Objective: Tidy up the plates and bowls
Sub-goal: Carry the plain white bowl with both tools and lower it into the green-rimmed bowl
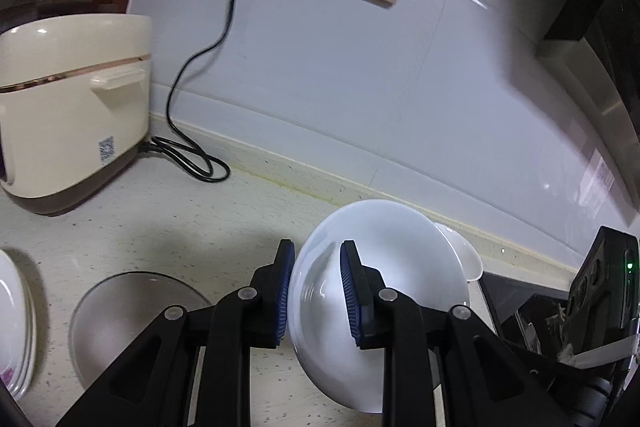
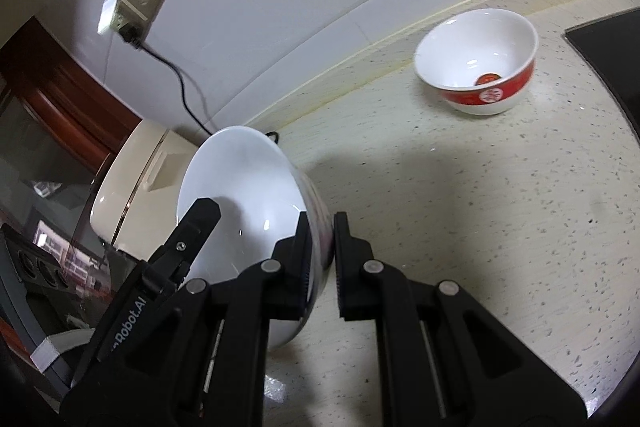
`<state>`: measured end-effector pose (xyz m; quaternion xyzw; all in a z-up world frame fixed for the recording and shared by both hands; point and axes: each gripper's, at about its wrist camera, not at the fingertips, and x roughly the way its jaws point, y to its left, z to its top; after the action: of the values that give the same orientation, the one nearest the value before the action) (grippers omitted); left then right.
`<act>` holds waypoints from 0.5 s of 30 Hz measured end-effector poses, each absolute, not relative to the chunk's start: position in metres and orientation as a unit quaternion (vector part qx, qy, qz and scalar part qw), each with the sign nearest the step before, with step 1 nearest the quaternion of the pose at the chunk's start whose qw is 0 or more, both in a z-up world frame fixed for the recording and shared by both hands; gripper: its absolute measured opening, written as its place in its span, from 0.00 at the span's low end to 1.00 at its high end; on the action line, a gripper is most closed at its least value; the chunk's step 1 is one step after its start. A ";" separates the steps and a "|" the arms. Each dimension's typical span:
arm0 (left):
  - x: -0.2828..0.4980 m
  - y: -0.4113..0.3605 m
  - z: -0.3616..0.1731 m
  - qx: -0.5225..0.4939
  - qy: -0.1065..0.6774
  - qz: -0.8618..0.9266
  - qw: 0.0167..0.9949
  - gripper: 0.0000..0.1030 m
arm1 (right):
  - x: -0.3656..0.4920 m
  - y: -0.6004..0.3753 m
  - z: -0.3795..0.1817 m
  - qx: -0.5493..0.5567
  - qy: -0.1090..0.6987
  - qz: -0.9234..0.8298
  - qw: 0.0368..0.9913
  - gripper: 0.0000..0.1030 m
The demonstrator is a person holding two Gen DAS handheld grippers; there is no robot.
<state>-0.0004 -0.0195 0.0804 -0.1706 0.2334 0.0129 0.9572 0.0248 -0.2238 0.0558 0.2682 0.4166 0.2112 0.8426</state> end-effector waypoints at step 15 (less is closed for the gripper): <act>-0.030 -0.003 0.089 -0.176 0.188 0.057 0.965 0.24 | 0.014 -0.196 0.064 0.256 0.411 0.262 0.835 0.13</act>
<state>-0.0297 -0.0033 0.0895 -0.1761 0.1881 0.0572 0.9645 0.0144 -0.1959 0.0643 0.2556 0.4111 0.2618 0.8350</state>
